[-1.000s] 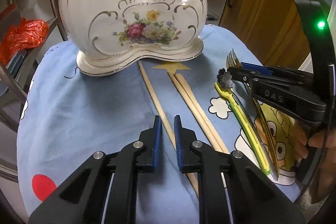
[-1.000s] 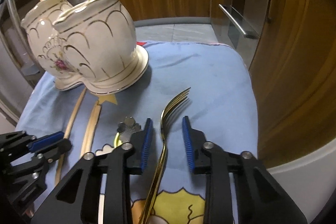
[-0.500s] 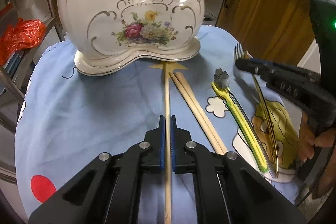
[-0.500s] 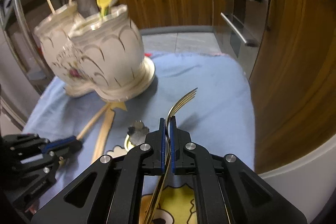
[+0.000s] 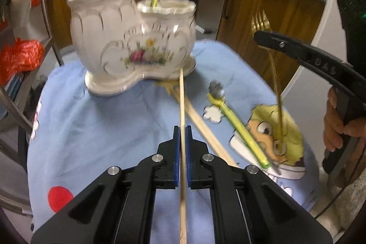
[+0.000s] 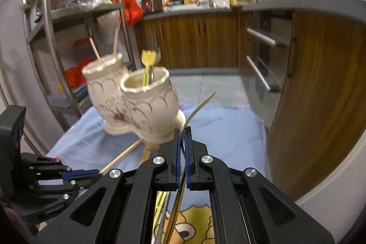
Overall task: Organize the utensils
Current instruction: 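Carry the chopstick and gold fork into the ceramic holder with both tools, then open both tools and withdraw them back over the utensils, then grasp a chopstick with the left tool while the right tool grasps a yellow spoon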
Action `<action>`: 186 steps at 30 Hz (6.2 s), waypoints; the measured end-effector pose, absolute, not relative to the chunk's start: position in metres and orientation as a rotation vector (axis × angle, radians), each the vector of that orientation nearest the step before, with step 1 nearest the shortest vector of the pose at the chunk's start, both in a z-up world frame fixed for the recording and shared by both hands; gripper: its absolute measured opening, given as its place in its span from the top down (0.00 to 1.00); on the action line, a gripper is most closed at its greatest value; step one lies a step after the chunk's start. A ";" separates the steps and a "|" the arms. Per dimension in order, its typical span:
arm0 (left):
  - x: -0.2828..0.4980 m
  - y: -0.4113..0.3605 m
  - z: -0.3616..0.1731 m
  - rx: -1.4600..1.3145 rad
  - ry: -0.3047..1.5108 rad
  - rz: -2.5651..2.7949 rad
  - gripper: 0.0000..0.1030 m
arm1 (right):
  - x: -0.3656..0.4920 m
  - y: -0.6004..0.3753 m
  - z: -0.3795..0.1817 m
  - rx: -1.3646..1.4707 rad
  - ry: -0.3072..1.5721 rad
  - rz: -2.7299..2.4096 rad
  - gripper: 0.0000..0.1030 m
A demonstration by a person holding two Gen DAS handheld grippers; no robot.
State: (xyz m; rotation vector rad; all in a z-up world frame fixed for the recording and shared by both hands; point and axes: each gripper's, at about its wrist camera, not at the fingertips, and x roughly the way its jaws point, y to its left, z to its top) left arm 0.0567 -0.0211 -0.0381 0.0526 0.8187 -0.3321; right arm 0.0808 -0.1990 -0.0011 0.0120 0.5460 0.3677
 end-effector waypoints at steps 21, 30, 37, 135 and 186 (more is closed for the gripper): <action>0.063 0.040 0.073 -0.122 0.261 -0.300 0.96 | 0.062 -0.181 0.076 0.026 0.232 0.381 0.97; 0.126 0.060 0.091 -0.204 0.206 -0.273 0.96 | 0.104 -0.186 0.102 0.150 0.201 0.424 0.97; 0.162 0.041 0.094 -0.134 0.148 -0.235 0.96 | 0.129 -0.194 0.115 0.240 0.120 0.394 0.97; 0.049 0.005 -0.032 -0.010 0.674 -0.156 0.06 | 0.095 -0.189 -0.071 -0.071 0.818 0.338 0.13; 0.067 -0.069 -0.072 0.112 0.927 -0.142 0.42 | 0.101 -0.199 -0.038 0.051 0.745 0.431 0.97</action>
